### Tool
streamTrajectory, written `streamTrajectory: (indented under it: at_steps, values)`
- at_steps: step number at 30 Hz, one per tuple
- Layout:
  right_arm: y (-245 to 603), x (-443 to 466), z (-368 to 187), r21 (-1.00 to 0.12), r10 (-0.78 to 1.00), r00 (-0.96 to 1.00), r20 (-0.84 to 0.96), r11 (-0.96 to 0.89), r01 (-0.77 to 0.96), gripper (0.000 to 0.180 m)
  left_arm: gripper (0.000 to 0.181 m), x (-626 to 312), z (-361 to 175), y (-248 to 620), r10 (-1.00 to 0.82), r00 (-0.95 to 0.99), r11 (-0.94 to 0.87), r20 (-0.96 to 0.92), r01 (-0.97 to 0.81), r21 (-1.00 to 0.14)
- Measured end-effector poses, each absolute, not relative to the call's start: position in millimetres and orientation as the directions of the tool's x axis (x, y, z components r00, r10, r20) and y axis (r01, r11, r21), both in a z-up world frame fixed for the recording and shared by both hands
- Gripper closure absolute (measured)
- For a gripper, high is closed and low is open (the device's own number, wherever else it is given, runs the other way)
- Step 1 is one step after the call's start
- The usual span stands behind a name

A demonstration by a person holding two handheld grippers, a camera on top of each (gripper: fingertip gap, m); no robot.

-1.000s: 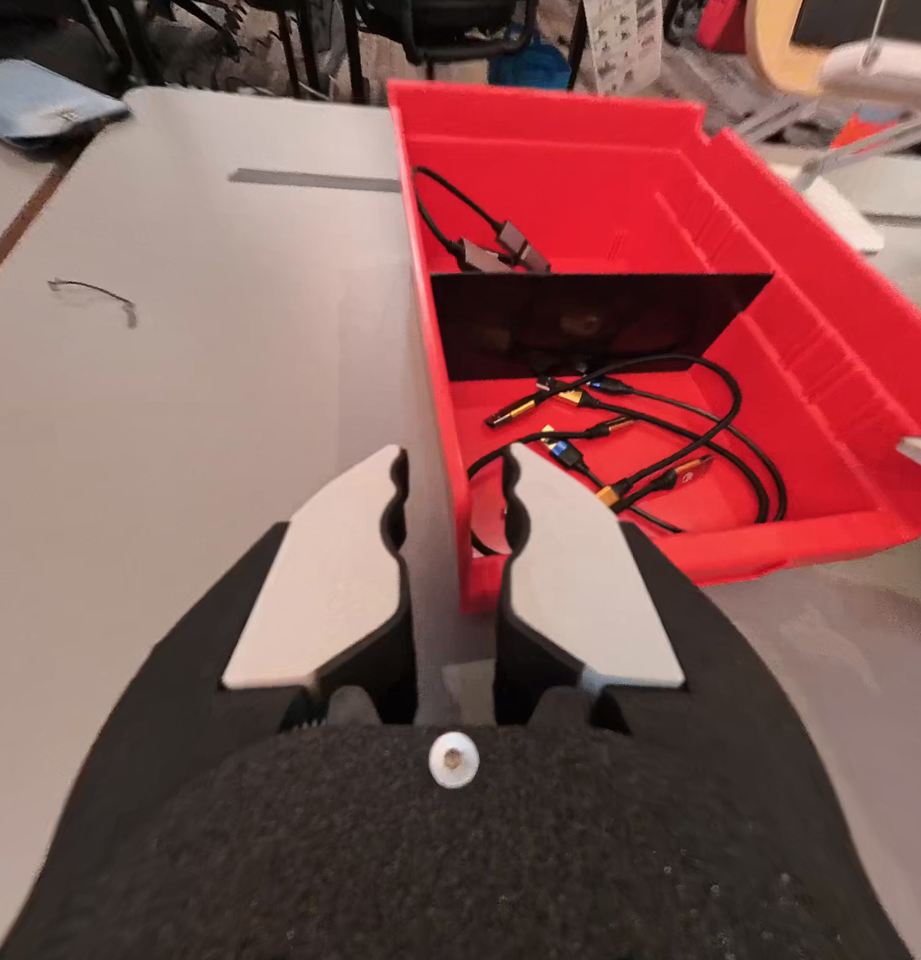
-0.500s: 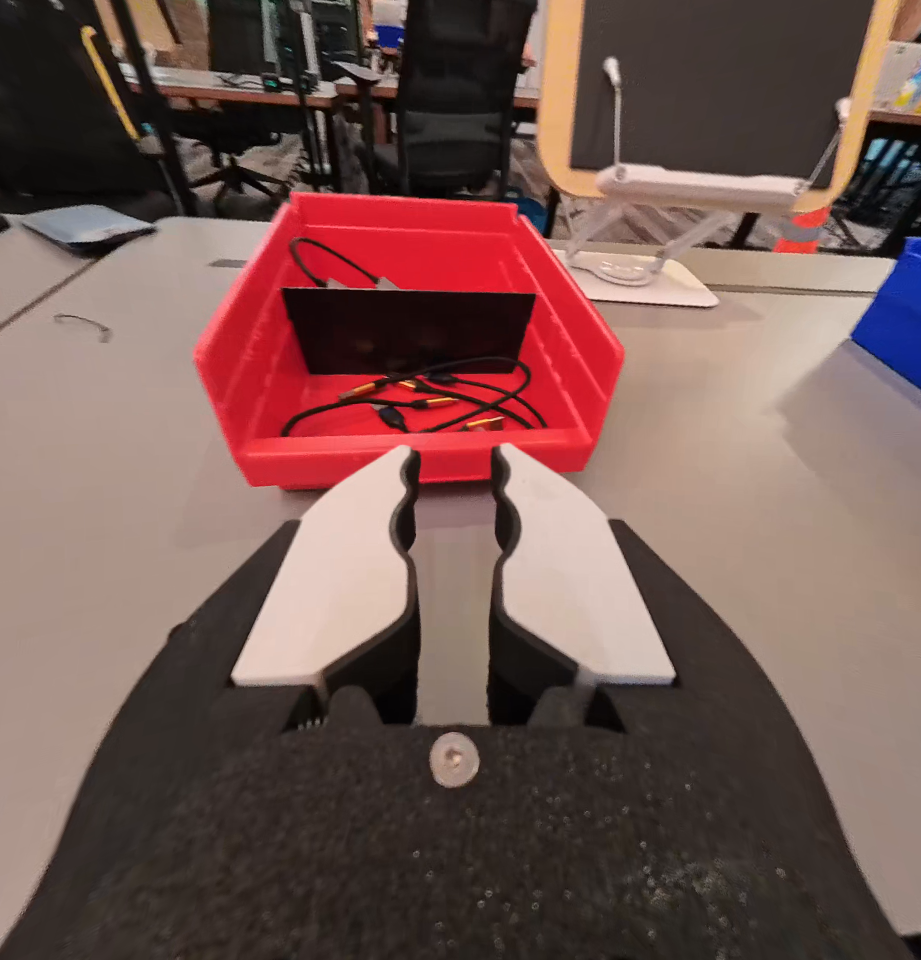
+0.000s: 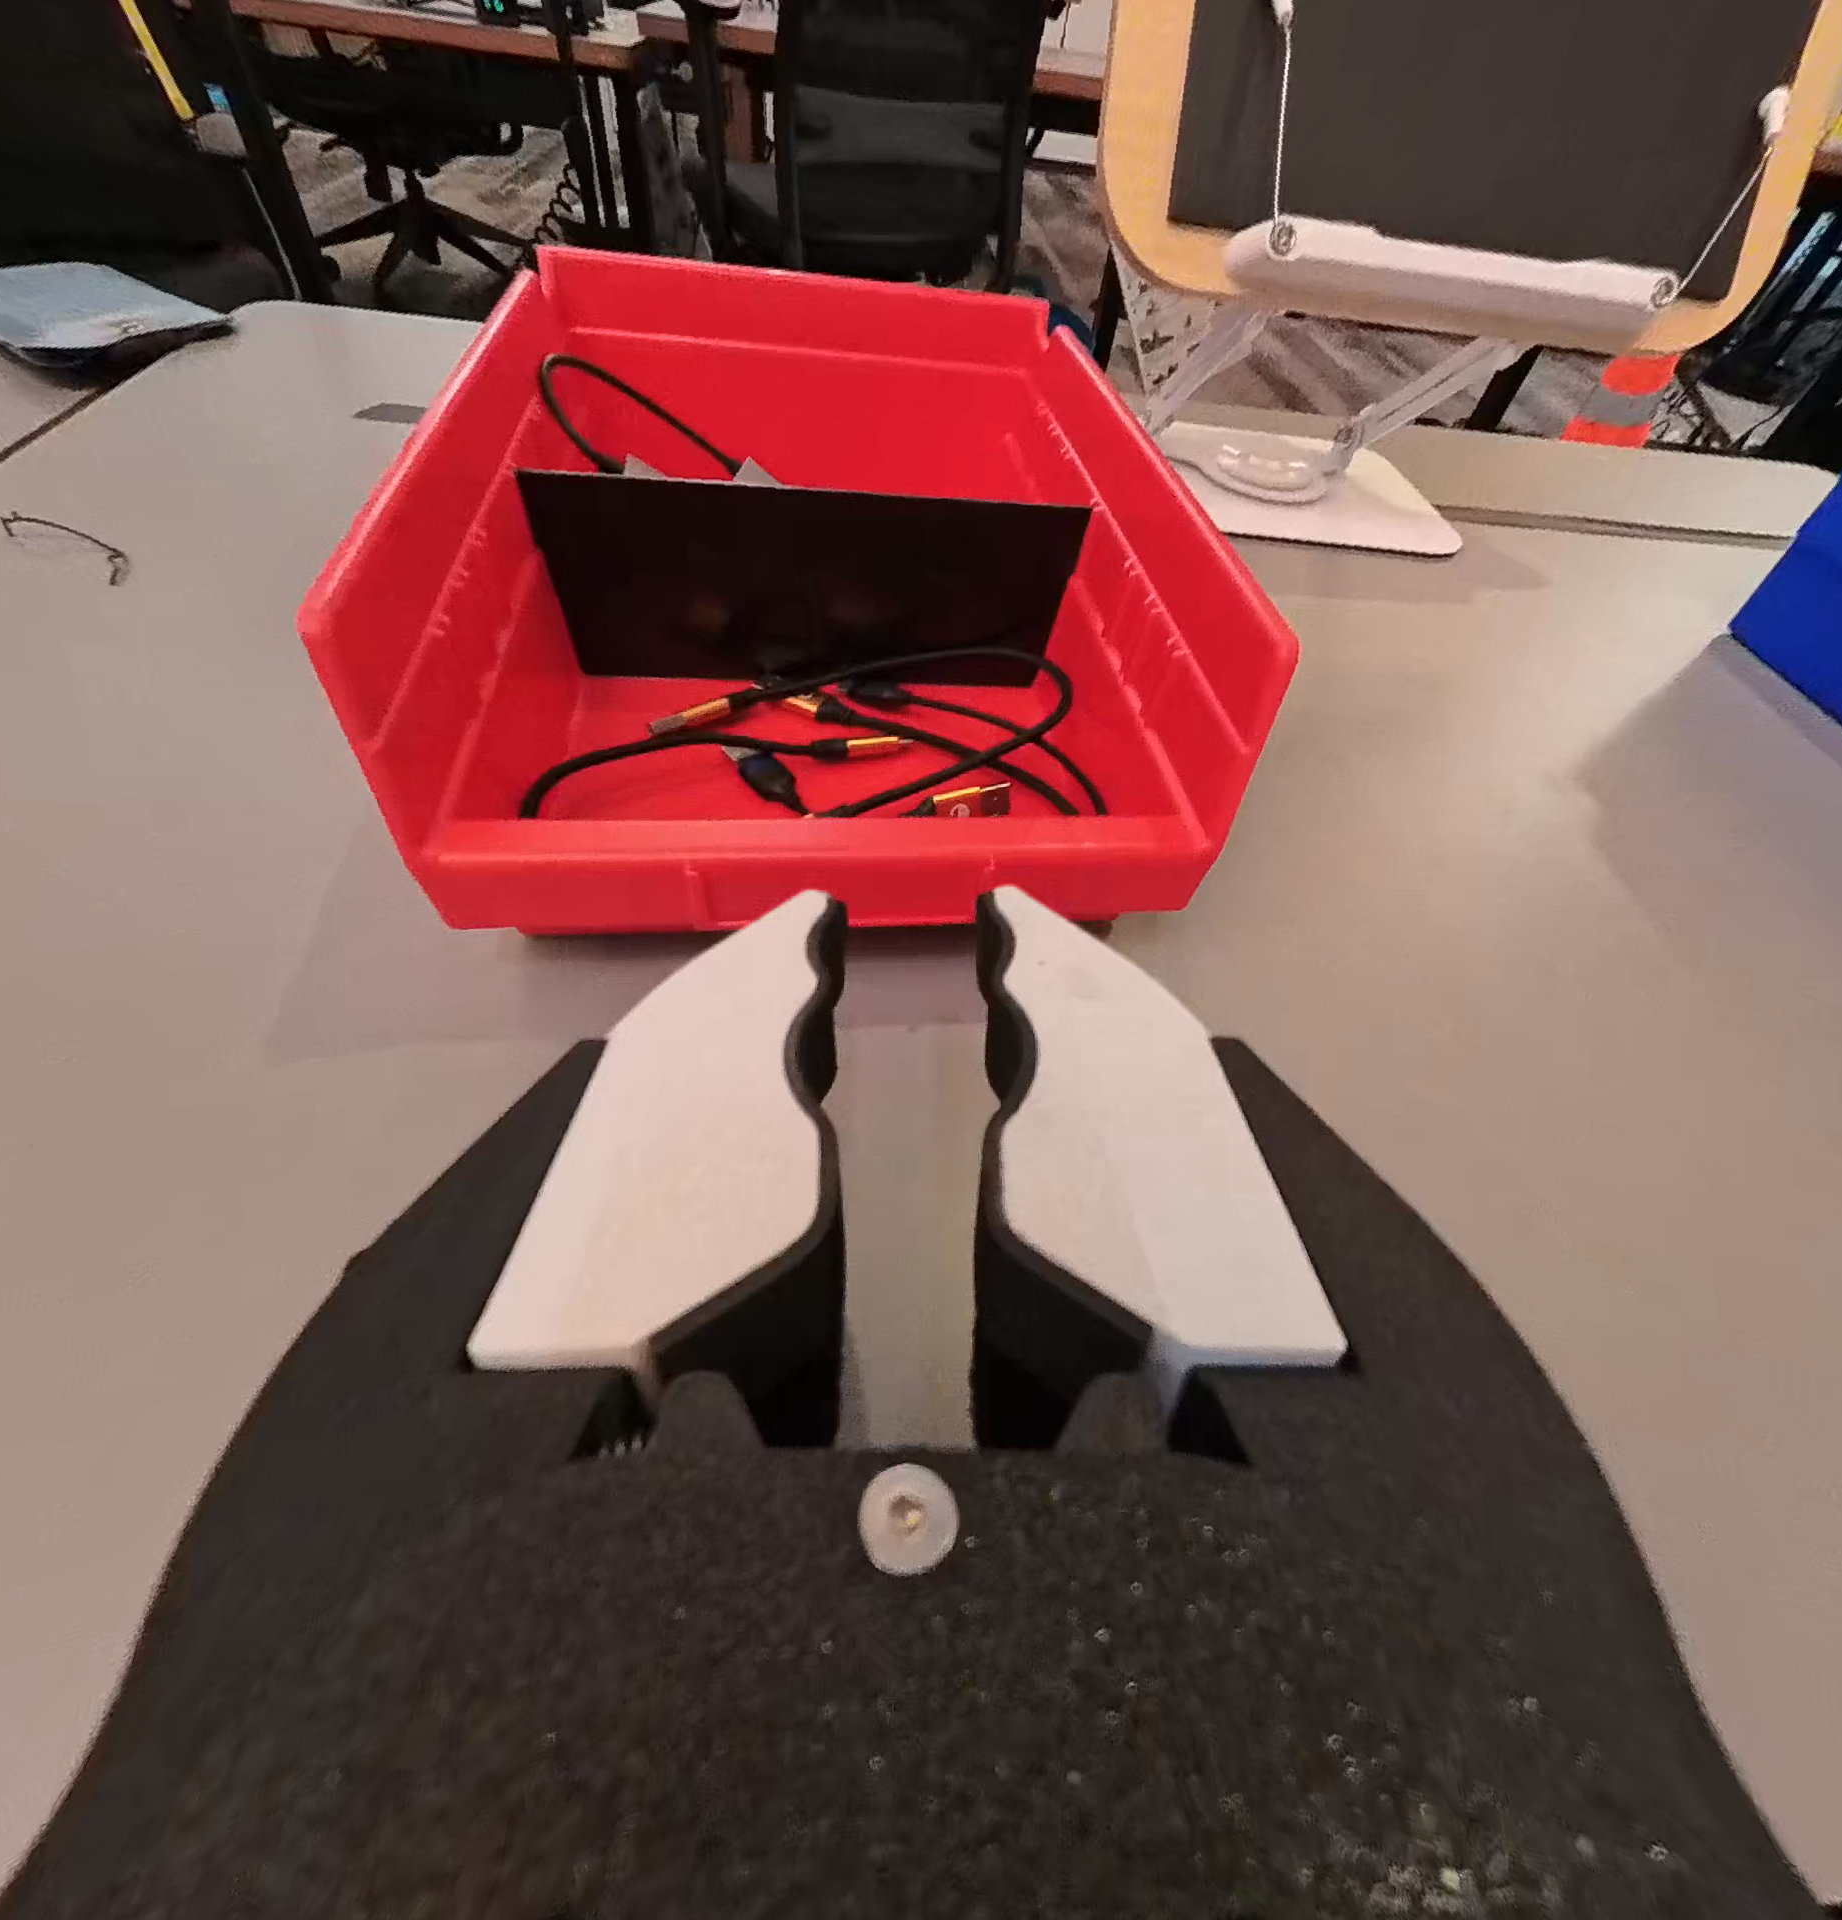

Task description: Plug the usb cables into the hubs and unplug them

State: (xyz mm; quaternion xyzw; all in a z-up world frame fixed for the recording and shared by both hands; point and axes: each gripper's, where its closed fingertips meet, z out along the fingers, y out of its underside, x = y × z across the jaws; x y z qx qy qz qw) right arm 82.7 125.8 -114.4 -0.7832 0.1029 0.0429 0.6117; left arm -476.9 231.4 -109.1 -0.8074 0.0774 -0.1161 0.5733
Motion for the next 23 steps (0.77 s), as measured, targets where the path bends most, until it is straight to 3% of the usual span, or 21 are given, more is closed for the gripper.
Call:
streamTrajectory:
  at_steps: [8,10,13,16,18,20,23]
  values:
    - [125.8,81.0,-111.2,-0.957,-0.111,0.983,-0.148,-0.234,-0.170,0.146,0.157,-471.2,-119.2,234.3,-0.255,0.964,-0.375,0.075,-0.028,-0.926]
    - [125.6,66.9,-100.1,-0.970,-0.080,0.994,-0.079,-0.224,-0.096,0.149,0.157,-453.8,-100.4,231.0,-0.272,0.962,-0.310,0.038,-0.050,-0.949]
    - [130.2,9.9,-70.9,-0.984,0.054,0.998,0.020,-0.177,0.029,0.161,0.158,-393.5,-70.3,230.6,-0.336,0.936,-0.225,-0.108,-0.191,-0.955]
    - [134.4,-85.8,-38.4,-0.988,0.295,0.952,0.079,-0.101,0.114,0.174,0.158,-328.6,-73.9,250.5,-0.360,0.904,-0.295,-0.231,-0.345,-0.891]
    - [131.7,-153.7,-21.0,-0.989,0.462,0.883,0.086,-0.065,0.131,0.175,0.167,-295.1,-78.2,273.7,-0.316,0.917,-0.307,-0.242,-0.341,-0.889]
    - [129.3,-206.0,-11.5,-0.989,0.570,0.819,0.072,-0.067,0.134,0.177,0.159,-267.8,-89.5,294.7,-0.290,0.921,-0.327,-0.262,-0.352,-0.877]
    - [139.4,-238.3,-7.1,-0.985,0.583,0.808,0.081,-0.078,0.155,0.178,0.157,-240.1,-107.7,314.3,-0.264,0.925,-0.367,-0.274,-0.359,-0.858]
